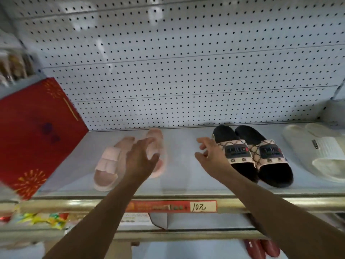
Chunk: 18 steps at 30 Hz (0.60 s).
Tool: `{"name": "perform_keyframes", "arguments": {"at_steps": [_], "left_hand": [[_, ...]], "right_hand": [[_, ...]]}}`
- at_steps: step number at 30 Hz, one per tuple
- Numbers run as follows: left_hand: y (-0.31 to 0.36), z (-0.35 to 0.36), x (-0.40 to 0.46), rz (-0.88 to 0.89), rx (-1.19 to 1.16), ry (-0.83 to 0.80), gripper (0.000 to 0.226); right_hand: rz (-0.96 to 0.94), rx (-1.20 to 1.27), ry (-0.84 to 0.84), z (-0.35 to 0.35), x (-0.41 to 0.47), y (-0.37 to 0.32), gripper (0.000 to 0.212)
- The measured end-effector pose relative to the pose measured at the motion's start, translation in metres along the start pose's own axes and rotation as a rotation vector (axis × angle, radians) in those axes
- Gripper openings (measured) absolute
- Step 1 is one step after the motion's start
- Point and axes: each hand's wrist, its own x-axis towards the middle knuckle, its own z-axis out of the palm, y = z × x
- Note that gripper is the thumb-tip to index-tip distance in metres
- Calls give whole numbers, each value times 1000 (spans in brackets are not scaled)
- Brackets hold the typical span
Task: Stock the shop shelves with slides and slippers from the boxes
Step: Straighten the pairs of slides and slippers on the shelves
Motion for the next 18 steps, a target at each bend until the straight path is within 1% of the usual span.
{"name": "perform_keyframes", "arguments": {"at_steps": [2,3,5,8,10,14,18], "left_hand": [[-30,-32,6,-79,76,26,51],[-46,-46,9,-120,111,5,55],[-77,-71,15,-224,141,-91,75],[-118,-97,18,-361,69,-278,108],[-136,-102,20,-396,-8,-380,119],[-144,-89,27,-376,-106,-411,107],[-144,-75,35,-349,-108,-407,104]], "right_hand": [[55,-29,-107,30,7,-19,54],[93,-40,-156,44,11,-28,59],[171,-92,-217,71,19,-41,66],[305,-235,-259,103,29,-53,70],[377,-298,-262,119,32,-58,68],[450,-343,-217,140,36,-65,57],[529,-253,-154,144,36,-66,43]]}}
